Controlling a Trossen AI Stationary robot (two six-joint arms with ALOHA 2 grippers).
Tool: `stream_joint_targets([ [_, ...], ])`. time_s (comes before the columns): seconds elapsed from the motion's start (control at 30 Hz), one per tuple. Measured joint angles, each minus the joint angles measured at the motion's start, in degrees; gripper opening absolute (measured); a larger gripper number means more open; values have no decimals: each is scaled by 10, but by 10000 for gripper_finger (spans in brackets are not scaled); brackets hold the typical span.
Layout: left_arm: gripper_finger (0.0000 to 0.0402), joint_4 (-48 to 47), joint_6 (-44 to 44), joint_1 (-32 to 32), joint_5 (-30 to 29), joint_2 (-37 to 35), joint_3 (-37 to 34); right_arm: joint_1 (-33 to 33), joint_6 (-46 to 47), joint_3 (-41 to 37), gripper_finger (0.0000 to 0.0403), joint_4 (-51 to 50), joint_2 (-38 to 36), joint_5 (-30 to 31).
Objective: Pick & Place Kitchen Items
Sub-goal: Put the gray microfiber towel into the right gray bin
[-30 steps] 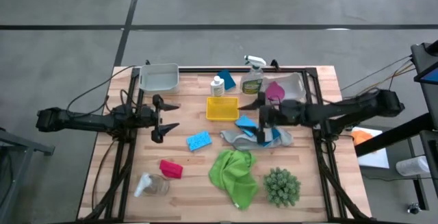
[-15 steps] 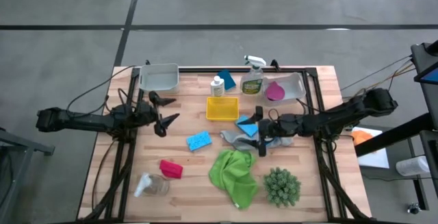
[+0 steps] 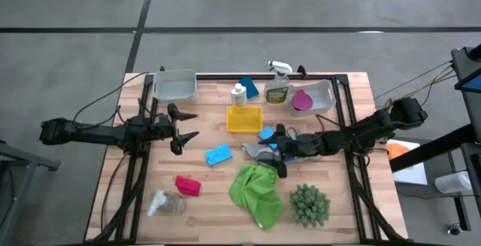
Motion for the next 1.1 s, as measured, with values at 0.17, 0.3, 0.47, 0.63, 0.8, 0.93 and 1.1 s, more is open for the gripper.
stream_joint_targets([
  [0.17,331,-3,21,0,1,0,0,0,29,103,318,-232,42,15],
  [0.3,331,-2,38,0,1,0,0,-2,29,196,318,-401,89,16],
  [0.47,331,-3,44,0,3,0,0,-8,14,280,318,-555,149,17],
  [0.63,331,-4,44,0,3,0,0,-19,-15,318,318,-605,194,15],
  [0.8,331,-4,44,0,3,0,0,-31,-39,328,303,-606,223,-1],
  [0.93,331,-4,44,0,3,0,0,-38,-42,328,249,-608,231,-14],
  [1.1,331,7,48,0,3,0,0,-39,-42,328,139,-610,229,-16],
])
